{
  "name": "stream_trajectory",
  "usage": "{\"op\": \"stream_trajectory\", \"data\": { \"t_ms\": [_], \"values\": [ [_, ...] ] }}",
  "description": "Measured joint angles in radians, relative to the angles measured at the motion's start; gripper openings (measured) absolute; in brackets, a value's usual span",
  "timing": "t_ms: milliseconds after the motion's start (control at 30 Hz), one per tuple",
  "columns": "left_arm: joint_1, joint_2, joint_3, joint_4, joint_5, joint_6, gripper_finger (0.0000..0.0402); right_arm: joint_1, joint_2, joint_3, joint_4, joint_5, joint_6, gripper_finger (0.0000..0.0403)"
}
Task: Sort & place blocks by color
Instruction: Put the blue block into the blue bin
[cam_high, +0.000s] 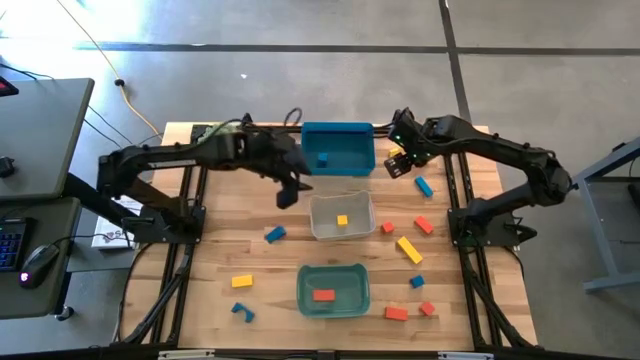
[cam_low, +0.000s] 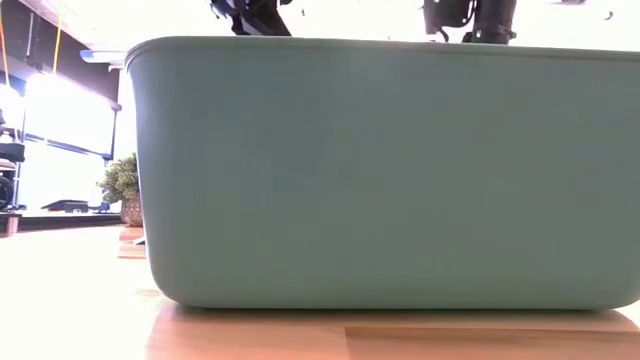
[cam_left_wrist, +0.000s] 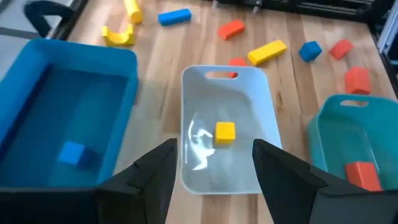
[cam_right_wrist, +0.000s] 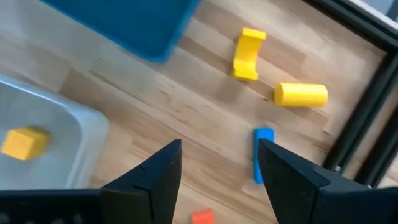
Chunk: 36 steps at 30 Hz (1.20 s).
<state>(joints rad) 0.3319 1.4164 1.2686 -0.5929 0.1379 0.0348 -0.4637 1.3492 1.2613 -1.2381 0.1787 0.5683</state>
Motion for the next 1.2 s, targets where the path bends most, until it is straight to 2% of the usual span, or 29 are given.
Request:
{"op": "stream_trajectory", "data": {
  "t_ms": [333, 700, 933, 1200],
  "values": [
    [0.051, -0.086, -0.001, -0.038, -0.001, 0.064, 0.0197, -0.075, 0.125, 0.000, -0.071, -0.007, -0.097, 0.0197],
    [0.074, -0.089, -0.001, -0.093, -0.003, 0.100, 0.0197, -0.126, 0.275, 0.000, -0.124, -0.059, -0.208, 0.0197],
    [0.098, -0.089, -0.001, -0.093, -0.003, 0.100, 0.0197, -0.136, 0.288, 0.000, -0.126, -0.042, -0.239, 0.0197],
    [0.132, -0.089, -0.001, -0.092, -0.002, 0.100, 0.0197, -0.209, 0.288, 0.000, -0.096, -0.039, -0.275, 0.0197]
  ]
}}
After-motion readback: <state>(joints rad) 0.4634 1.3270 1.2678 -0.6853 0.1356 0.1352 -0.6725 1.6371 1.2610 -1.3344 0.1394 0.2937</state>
